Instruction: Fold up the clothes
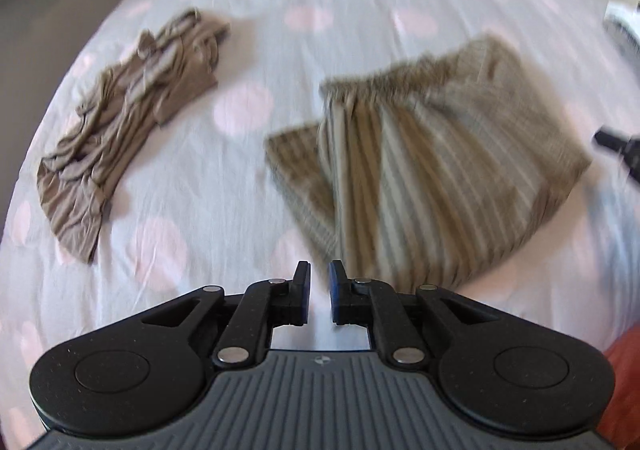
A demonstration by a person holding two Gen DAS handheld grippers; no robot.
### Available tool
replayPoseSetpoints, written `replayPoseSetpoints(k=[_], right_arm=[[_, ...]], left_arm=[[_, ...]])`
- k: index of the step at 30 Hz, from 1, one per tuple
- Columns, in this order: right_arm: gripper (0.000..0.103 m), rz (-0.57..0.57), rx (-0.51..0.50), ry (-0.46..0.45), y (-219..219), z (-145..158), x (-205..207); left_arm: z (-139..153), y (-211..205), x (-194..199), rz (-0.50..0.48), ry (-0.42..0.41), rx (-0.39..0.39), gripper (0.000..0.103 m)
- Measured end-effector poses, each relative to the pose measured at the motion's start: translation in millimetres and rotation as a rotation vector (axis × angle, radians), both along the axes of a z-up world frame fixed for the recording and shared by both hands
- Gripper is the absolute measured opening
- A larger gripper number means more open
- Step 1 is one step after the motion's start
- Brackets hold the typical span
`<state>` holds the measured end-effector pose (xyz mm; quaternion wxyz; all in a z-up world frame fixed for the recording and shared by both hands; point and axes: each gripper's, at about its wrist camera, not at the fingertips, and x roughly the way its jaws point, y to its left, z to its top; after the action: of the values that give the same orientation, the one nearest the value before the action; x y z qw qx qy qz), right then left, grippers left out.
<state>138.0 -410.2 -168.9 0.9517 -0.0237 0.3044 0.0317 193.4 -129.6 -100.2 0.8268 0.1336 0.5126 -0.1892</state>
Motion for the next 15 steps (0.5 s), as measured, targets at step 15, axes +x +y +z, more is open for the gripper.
replayPoseSetpoints(k=[15], right_arm=[[0.009, 0.259, -0.008, 0.032, 72.8, -10.5, 54.0]], left_arm=[[-55.4, -17.5, 45.1, 0.137, 0.003, -0.207, 0.008]])
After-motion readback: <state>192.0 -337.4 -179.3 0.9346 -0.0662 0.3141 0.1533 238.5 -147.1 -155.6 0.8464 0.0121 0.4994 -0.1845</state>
